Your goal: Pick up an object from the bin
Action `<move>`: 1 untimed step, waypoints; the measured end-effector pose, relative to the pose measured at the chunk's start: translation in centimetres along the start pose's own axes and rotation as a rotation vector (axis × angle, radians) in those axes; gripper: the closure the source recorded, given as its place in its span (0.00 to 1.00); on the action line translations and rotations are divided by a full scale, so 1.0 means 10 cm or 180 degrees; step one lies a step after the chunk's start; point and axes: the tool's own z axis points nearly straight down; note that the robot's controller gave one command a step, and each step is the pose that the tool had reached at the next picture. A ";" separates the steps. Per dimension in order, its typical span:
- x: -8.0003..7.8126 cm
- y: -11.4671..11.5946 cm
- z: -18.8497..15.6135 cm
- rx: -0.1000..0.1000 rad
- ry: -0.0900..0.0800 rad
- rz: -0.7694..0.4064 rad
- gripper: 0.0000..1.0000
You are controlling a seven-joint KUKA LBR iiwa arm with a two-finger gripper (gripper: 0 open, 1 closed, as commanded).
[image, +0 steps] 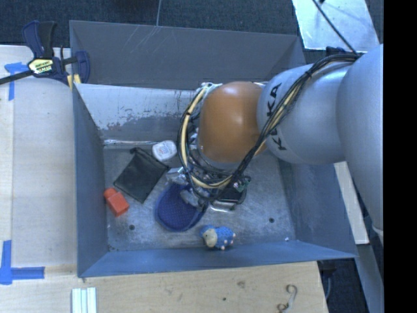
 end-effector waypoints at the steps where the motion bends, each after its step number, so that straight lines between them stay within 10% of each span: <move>1: -0.12 -0.23 -1.20 0.0008 0.0018 0.0015 1.00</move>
Offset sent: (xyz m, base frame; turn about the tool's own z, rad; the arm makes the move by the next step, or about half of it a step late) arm 0.0185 -0.0105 0.1142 0.0010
